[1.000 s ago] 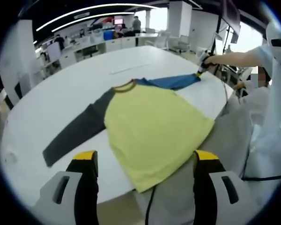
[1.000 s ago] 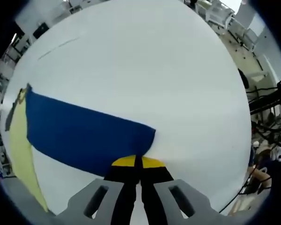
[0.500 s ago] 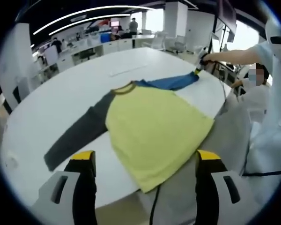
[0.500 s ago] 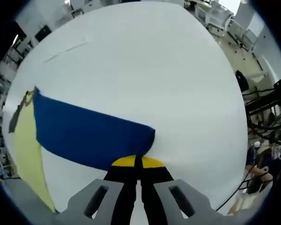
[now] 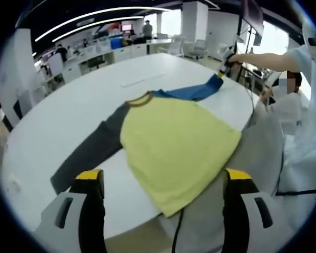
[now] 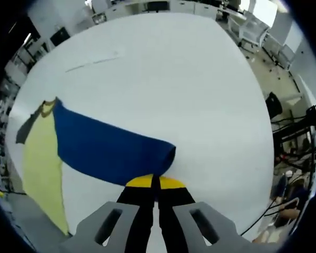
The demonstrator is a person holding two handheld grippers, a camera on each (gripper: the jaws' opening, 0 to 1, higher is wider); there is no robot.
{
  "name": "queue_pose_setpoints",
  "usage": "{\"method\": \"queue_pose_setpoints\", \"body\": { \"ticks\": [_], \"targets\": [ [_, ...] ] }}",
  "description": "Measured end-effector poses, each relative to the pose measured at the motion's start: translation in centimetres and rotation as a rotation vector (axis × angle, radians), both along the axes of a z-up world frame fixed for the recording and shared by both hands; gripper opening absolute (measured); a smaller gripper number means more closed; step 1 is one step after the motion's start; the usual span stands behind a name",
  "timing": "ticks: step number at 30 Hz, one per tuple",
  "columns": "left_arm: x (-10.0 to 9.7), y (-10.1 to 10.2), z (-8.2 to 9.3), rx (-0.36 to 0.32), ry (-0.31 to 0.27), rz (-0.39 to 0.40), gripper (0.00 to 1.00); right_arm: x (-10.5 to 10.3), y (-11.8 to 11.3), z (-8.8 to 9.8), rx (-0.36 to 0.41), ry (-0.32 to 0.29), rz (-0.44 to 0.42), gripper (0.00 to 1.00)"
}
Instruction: Fold the garment on the visible template until the final outline fits inside the template.
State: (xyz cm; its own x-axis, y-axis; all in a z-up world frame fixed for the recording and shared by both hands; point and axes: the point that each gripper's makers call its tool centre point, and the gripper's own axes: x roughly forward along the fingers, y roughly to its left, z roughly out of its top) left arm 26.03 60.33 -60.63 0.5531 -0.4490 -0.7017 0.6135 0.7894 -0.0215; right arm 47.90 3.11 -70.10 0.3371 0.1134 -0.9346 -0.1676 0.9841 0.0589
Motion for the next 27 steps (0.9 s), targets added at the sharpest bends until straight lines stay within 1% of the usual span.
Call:
{"method": "queue_pose_setpoints", "body": {
  "ticks": [3,5,8,10,13,16,19,21,24,27],
  "targets": [
    [-0.3,0.1,-0.2,-0.005,0.005,-0.004,0.91,0.1,0.9,0.8,-0.005,-0.013,0.018,0.02],
    [-0.4,0.2,-0.3,-0.005,0.005,-0.001,0.91,0.1,1.5,1.4,-0.014,-0.035,0.027,0.02],
    [-0.3,0.5,0.0,-0.018,-0.006,0.008,0.92,0.3,1.8,1.6,-0.014,-0.031,0.036,0.01],
    [-0.4,0.6,0.2,-0.027,-0.013,0.000,0.93,0.1,2.6,2.0,-0.015,-0.033,0.045,0.01],
    [-0.4,0.7,0.1,-0.029,-0.016,-0.004,0.94,-0.1,3.4,2.5,-0.015,-0.044,0.053,0.01],
    [-0.6,0.9,0.0,-0.029,-0.015,-0.018,0.95,0.2,4.1,2.9,-0.015,-0.055,0.064,0.01],
    [-0.7,1.2,-0.1,-0.030,-0.013,-0.023,0.96,0.4,4.6,3.4,-0.008,-0.066,0.073,0.01],
    [-0.8,1.2,-0.2,-0.036,-0.009,-0.028,0.98,0.6,5.9,4.0,0.004,-0.074,0.077,0.01],
    [-0.9,1.3,-0.3,-0.036,-0.006,-0.037,0.98,0.9,6.5,4.6,0.014,-0.092,0.086,0.02],
    [-1.0,1.4,-0.4,-0.040,-0.003,-0.039,0.99,1.1,7.9,5.3,0.029,-0.104,0.098,0.02]
  ]
}}
